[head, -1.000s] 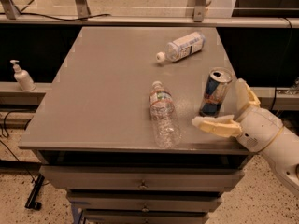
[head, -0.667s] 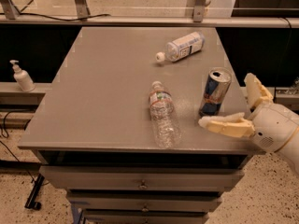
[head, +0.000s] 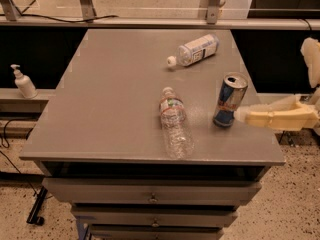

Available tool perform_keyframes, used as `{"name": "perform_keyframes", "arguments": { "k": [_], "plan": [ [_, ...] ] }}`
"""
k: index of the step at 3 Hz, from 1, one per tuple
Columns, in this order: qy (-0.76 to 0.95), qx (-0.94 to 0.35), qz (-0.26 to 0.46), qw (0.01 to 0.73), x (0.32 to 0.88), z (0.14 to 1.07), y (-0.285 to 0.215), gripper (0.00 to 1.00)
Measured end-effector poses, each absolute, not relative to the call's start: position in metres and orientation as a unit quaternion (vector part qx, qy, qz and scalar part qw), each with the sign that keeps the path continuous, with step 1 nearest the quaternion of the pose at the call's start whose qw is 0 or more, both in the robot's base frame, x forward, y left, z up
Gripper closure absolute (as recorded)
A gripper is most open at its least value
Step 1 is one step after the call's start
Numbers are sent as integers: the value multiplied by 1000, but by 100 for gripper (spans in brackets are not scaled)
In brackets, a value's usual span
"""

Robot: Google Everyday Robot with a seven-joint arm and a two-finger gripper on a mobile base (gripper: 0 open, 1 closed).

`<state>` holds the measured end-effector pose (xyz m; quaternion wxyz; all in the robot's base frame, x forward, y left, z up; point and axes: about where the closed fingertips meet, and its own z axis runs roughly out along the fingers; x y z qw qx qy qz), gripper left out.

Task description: Place redbull can upright

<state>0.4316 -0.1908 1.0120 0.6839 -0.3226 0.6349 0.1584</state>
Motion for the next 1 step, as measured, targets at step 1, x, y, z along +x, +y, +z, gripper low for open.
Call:
{"name": "perform_keyframes", "arguments": {
  "k": [1],
  "plan": [
    [635,-329,151,682,431,1019,-186,0]
  ]
}}
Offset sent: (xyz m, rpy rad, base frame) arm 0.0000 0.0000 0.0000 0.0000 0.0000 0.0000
